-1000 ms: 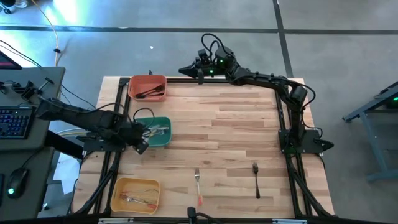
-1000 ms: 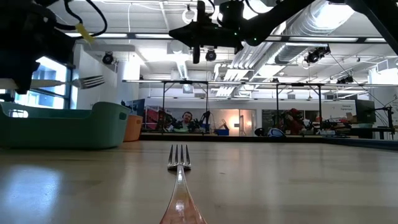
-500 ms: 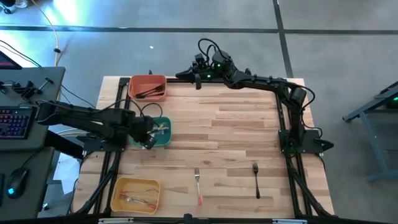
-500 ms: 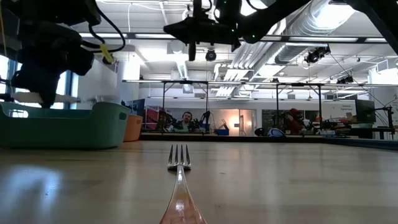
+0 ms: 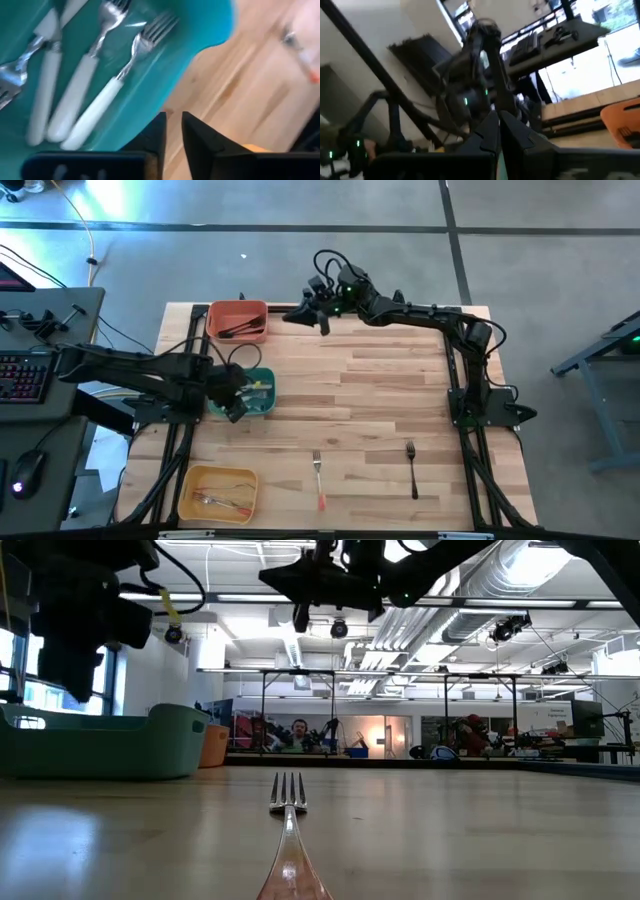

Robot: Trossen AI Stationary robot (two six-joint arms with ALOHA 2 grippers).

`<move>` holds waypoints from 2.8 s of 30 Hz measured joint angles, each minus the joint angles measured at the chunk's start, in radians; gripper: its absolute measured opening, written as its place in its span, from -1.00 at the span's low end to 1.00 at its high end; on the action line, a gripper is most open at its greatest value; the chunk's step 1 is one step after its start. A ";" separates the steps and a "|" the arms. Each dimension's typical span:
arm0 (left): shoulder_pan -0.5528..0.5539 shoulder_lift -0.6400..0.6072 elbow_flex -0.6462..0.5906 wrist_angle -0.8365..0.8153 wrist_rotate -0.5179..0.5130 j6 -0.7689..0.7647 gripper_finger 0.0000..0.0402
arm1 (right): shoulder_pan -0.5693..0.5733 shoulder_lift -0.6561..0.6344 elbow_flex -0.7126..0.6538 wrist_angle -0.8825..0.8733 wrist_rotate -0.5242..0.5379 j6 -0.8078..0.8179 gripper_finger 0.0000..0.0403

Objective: Sort silverware by color (type)
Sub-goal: Put the orange fork into the yellow bin

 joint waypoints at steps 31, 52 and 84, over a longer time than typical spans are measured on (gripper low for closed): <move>0.180 -0.085 -0.181 1.282 0.361 0.141 -1.00 | 0.277 0.000 0.000 -0.610 0.536 -0.206 -1.00; 0.222 -0.181 -0.319 1.504 0.183 0.099 -1.00 | 0.395 0.000 0.000 -0.620 0.643 -0.062 -1.00; 0.269 -0.576 -0.318 1.127 0.223 0.206 -1.00 | 0.500 -0.001 0.252 -1.202 0.765 0.055 -1.00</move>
